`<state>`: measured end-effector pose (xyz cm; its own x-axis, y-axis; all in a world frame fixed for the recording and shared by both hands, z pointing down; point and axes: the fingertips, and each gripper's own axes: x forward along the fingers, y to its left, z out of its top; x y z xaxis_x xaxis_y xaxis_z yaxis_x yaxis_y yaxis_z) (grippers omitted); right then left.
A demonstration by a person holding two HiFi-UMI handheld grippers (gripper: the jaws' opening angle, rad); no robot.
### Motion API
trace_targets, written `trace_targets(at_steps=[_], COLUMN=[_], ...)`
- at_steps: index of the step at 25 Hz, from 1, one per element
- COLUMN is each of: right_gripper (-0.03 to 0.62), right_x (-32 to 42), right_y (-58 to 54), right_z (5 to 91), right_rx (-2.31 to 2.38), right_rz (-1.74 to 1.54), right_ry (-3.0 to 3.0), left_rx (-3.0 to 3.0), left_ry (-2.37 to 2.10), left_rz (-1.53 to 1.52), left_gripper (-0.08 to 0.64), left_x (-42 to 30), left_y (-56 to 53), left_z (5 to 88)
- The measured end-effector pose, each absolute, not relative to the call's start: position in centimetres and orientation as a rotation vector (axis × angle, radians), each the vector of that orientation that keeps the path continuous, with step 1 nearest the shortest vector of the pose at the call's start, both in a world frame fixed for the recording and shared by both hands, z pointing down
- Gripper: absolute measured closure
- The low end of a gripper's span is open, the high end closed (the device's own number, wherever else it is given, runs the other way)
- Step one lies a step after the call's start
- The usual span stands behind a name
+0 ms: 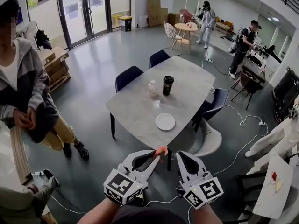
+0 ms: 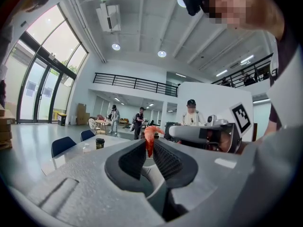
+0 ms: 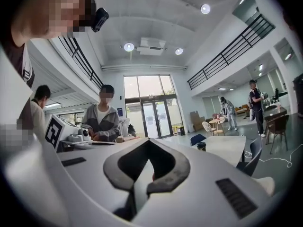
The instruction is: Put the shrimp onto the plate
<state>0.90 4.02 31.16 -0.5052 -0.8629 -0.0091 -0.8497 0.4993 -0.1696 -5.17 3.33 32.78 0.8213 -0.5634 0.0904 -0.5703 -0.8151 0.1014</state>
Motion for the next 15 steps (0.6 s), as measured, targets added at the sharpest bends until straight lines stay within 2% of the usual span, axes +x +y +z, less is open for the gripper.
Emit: trace_targets(at_steps=[15], right_gripper=[0.591], right_x=[-0.3], right_y=[-7.0], right_z=[32.6], right_rx=[-1.686], right_rz=[-0.256], right_ry=[2.506], left_rx=[2.905], left_ry=[-0.720], left_rz=[0.146], left_gripper=[0.506], left_x=[-5.8], left_y=[-9.3], left_z=[35.9])
